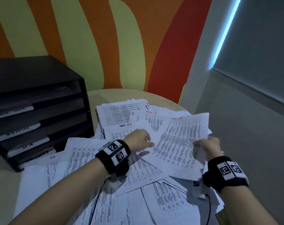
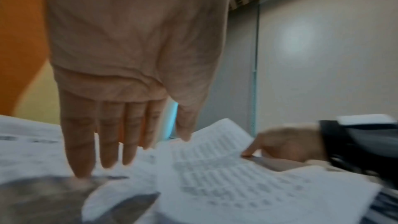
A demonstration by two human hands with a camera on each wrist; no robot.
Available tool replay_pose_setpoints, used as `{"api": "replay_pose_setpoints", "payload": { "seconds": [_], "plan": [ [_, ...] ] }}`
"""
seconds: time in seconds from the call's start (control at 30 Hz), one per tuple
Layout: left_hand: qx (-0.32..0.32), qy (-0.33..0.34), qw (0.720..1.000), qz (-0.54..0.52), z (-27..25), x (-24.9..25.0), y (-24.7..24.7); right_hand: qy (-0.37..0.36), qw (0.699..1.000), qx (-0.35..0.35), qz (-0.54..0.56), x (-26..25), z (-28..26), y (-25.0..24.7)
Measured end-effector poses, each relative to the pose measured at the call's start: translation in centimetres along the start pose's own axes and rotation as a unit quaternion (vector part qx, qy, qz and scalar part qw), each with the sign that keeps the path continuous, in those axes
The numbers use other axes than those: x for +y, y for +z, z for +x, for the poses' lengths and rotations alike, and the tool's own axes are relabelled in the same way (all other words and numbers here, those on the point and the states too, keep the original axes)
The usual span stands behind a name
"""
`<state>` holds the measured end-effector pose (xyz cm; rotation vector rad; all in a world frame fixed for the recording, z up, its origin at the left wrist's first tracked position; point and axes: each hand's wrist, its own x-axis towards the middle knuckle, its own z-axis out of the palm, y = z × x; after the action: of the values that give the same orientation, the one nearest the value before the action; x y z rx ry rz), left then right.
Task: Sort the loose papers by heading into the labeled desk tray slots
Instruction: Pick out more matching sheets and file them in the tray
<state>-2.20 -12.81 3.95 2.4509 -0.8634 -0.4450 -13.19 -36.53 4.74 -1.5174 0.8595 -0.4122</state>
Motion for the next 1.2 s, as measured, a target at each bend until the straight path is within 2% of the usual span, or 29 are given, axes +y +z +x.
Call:
{"api": "replay_pose_setpoints", "payload": {
  "seconds": [0.07, 0.17, 0.23, 0.33, 0.4, 0.47, 0.53, 0.63, 0.7, 0.77, 0.8, 0.83, 0.87, 0.9, 0.97, 1.0, 1.03, 1.1, 1.2],
  "plan": [
    [0.062, -0.082, 0.995, -0.007, 0.3, -3.2, -1.3, -0.018, 0.999, 0.014, 0.032, 0.2, 0.3, -0.3],
    [0.133, -0.195, 0.971, 0.034, 0.4, -7.2, -3.0, -0.054, 0.995, 0.037, 0.070, 0.4, 1.1, -0.3],
    [0.137, -0.249, 0.958, 0.046, 0.5, -9.0, -3.5, -0.058, 0.993, 0.041, 0.094, 0.3, 1.1, 0.0],
    [0.106, -0.268, 0.957, 0.027, 0.8, -10.6, -3.1, -0.058, 0.993, 0.023, 0.101, 0.1, 1.3, 0.5],
    [0.117, -0.268, 0.956, 0.027, 1.1, -11.1, -2.8, -0.058, 0.993, 0.011, 0.102, 0.1, 1.4, 0.7],
    [0.163, -0.255, 0.953, -0.014, 1.6, -12.1, -2.6, -0.054, 0.993, -0.004, 0.101, 0.2, 1.6, 0.8],
    [0.216, -0.222, 0.946, -0.093, 1.8, -13.1, -2.4, -0.055, 0.994, -0.006, 0.096, 0.3, 1.7, 0.7],
    [0.293, -0.141, 0.936, -0.131, 1.4, -13.0, -2.7, -0.054, 0.996, -0.009, 0.070, 0.7, 2.0, 0.6],
    [0.359, -0.099, 0.905, -0.206, 1.1, -12.6, -3.5, -0.054, 0.997, -0.019, 0.046, 1.0, 1.9, 0.5],
    [0.421, -0.068, 0.847, -0.317, 1.0, -12.5, -4.5, -0.053, 0.998, -0.024, 0.023, 1.2, 1.7, 0.5],
    [0.432, -0.062, 0.822, -0.367, 0.8, -12.3, -5.1, -0.054, 0.998, -0.027, 0.017, 1.2, 1.5, 0.5],
    [0.420, -0.059, 0.808, -0.409, 0.5, -12.2, -5.4, -0.058, 0.998, -0.030, 0.015, 1.2, 1.3, 0.6],
    [0.376, -0.069, 0.810, -0.445, 0.4, -12.2, -5.4, -0.059, 0.998, -0.033, 0.016, 1.2, 1.1, 0.8],
    [0.313, -0.087, 0.825, -0.462, 0.3, -12.1, -5.1, -0.060, 0.997, -0.037, 0.015, 1.3, 0.9, 1.0],
    [0.206, -0.148, 0.880, -0.402, 0.1, -12.0, -3.9, -0.056, 0.997, -0.045, 0.013, 1.4, 0.6, 1.5],
    [0.206, -0.173, 0.893, -0.362, 0.2, -12.0, -3.3, -0.054, 0.997, -0.050, 0.008, 1.3, 0.5, 1.7],
    [0.233, -0.179, 0.889, -0.352, 0.1, -11.8, -3.1, -0.052, 0.997, -0.052, 0.000, 1.3, 0.4, 1.9],
    [0.319, -0.160, 0.853, -0.381, -0.8, -11.1, -4.2, -0.049, 0.998, -0.047, -0.012, 1.4, 0.4, 2.0],
    [0.421, -0.085, 0.810, -0.399, -2.9, -9.9, -8.5, -0.055, 0.998, -0.030, -0.022, 1.7, 0.4, 1.6]
  ]
}}
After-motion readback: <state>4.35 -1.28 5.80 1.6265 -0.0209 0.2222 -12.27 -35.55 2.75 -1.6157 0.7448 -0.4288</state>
